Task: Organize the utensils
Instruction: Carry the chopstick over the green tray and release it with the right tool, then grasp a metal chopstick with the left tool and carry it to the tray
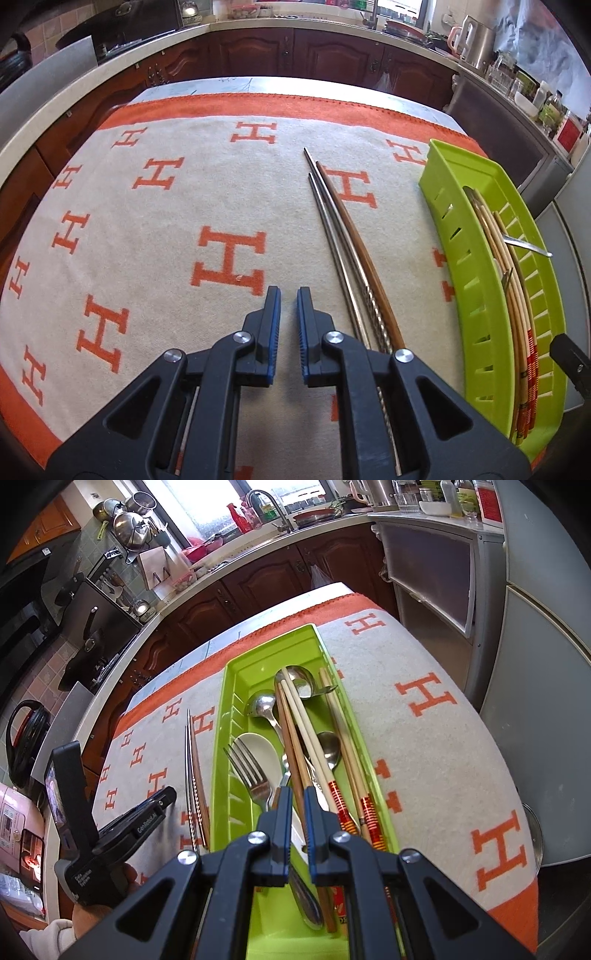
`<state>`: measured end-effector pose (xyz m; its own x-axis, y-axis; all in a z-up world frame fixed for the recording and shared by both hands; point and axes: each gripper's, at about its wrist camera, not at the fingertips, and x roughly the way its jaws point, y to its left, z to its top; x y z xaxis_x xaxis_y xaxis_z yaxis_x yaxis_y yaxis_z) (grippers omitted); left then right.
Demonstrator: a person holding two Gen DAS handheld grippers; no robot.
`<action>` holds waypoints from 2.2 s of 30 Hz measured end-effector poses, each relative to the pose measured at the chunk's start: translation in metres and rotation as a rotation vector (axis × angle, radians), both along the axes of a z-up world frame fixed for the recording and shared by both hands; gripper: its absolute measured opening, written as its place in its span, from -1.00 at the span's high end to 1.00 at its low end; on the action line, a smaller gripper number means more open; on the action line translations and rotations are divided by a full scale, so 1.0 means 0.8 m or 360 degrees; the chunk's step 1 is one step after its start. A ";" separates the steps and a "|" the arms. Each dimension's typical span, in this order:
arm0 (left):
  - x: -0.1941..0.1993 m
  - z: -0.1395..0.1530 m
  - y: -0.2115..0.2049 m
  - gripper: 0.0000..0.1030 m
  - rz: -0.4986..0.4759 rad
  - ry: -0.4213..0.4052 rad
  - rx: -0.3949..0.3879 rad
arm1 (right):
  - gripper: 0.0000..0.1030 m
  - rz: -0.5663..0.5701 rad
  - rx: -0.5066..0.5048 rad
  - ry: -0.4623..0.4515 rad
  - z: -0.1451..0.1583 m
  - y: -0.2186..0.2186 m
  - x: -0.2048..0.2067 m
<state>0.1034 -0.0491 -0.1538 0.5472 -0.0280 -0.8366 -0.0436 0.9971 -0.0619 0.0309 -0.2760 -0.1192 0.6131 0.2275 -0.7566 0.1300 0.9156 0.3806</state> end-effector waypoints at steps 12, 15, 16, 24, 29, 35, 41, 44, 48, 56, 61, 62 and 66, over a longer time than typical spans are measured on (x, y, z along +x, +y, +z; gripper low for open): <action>-0.009 0.003 -0.015 0.76 -0.0124 -0.0042 -0.0103 | 0.87 0.0006 -0.0022 -0.0039 0.004 0.002 -0.003; -0.010 0.001 -0.024 0.75 -0.0149 -0.0043 -0.0055 | 0.87 -0.0001 -0.0016 -0.0034 0.003 0.002 -0.004; -0.010 0.001 -0.025 0.75 -0.0152 -0.0038 -0.0048 | 0.87 -0.0004 -0.0015 -0.0034 0.003 0.002 -0.004; -0.015 0.014 -0.024 0.68 -0.0142 -0.0089 -0.0058 | 0.87 -0.0003 -0.0009 -0.0038 0.002 0.001 -0.004; -0.009 0.005 -0.027 0.68 -0.0135 -0.0033 -0.0074 | 0.87 0.0000 -0.0011 -0.0032 0.001 0.001 -0.004; -0.009 0.005 -0.041 0.51 -0.0173 -0.0048 0.0021 | 0.87 0.0000 -0.0007 -0.0030 0.000 0.001 -0.004; -0.004 0.004 -0.031 0.35 -0.0086 0.0014 0.0045 | 0.87 0.0004 -0.0004 -0.0024 -0.002 0.003 -0.005; -0.003 0.000 -0.020 0.35 -0.0045 0.0045 0.0038 | 0.87 0.0008 -0.0004 -0.0026 -0.002 0.004 -0.006; -0.005 -0.001 -0.019 0.35 -0.0052 0.0031 0.0084 | 0.87 0.0010 -0.0001 -0.0023 -0.004 0.009 -0.007; -0.005 0.000 -0.019 0.91 -0.0059 0.0003 0.0112 | 0.87 0.0011 0.0005 -0.0017 -0.004 0.011 -0.008; -0.007 0.005 -0.006 0.92 -0.0025 0.0047 0.0028 | 0.87 0.0016 0.0008 -0.0018 -0.002 0.014 -0.009; -0.008 0.008 -0.004 0.92 -0.0016 0.0055 0.0010 | 0.87 0.0019 0.0008 -0.0019 -0.002 0.015 -0.009; -0.017 0.037 -0.004 0.92 -0.0045 0.0045 -0.0060 | 0.87 0.0027 0.0008 -0.0027 0.002 0.019 -0.014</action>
<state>0.0898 -0.0525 -0.1243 0.5217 -0.0748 -0.8499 -0.0178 0.9950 -0.0985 0.0200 -0.2605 -0.1173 0.6220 0.2420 -0.7447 0.1077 0.9156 0.3875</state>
